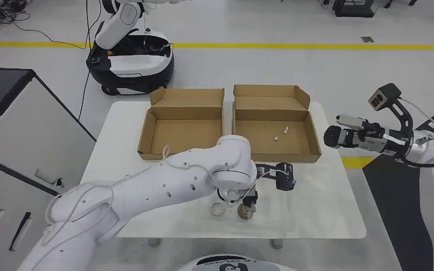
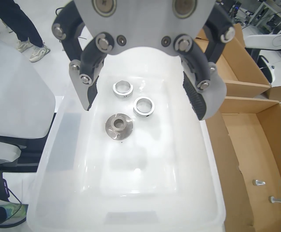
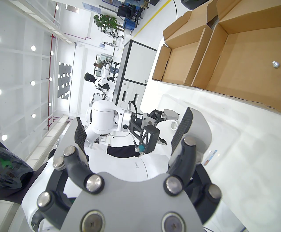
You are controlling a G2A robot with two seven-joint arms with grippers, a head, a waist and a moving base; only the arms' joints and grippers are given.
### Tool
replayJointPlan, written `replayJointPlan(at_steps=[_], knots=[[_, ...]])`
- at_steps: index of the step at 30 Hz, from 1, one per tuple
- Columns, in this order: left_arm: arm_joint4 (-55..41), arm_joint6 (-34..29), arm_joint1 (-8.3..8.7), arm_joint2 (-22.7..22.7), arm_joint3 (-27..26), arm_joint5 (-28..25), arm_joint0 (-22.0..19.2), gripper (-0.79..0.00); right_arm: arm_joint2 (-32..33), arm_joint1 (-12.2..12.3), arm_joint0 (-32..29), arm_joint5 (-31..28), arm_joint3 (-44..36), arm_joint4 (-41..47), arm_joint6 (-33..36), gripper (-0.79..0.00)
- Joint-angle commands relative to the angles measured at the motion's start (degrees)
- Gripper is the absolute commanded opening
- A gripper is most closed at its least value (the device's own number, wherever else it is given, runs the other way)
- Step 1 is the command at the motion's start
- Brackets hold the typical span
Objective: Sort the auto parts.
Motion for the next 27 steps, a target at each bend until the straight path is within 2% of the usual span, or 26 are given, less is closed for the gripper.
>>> replayJointPlan(at_steps=[1,3,5,9,10,12,14,25,27], knots=[[0.87,-0.38,-0.43,1.16,0.26,0.39,-0.48,0.000,0.00,0.00,0.00,0.00,0.00,0.00,0.00,0.000],[0.48,-0.10,-0.75,1.41,0.53,0.26,-0.50,0.000,0.00,0.00,0.00,0.00,0.00,0.00,0.00,0.000],[0.65,-0.40,-0.97,1.85,0.88,0.49,-0.48,-0.105,0.00,0.00,0.00,0.00,0.00,0.00,0.00,0.000],[2.06,0.05,-1.15,2.17,1.48,1.25,0.06,-0.123,0.00,0.00,0.00,0.00,0.00,0.00,0.00,0.000],[2.20,0.24,-1.16,2.27,1.56,1.47,0.40,-0.163,0.00,0.00,0.00,0.00,0.00,0.00,0.00,0.000],[2.36,0.40,-1.11,2.36,1.78,1.34,0.91,-0.182,0.00,0.00,0.00,0.00,0.00,0.00,0.00,0.000],[2.38,0.39,-1.00,2.48,2.01,1.09,1.48,-0.256,0.00,0.00,0.00,0.00,0.00,0.00,0.00,0.000],[3.48,-0.23,-0.09,3.25,2.11,0.24,4.05,-0.289,0.00,0.00,0.00,0.00,0.00,0.00,0.00,0.000],[3.53,0.02,-0.02,3.38,2.50,-0.01,4.34,-0.342,0.00,0.00,0.00,0.00,0.00,0.00,0.00,0.000]])
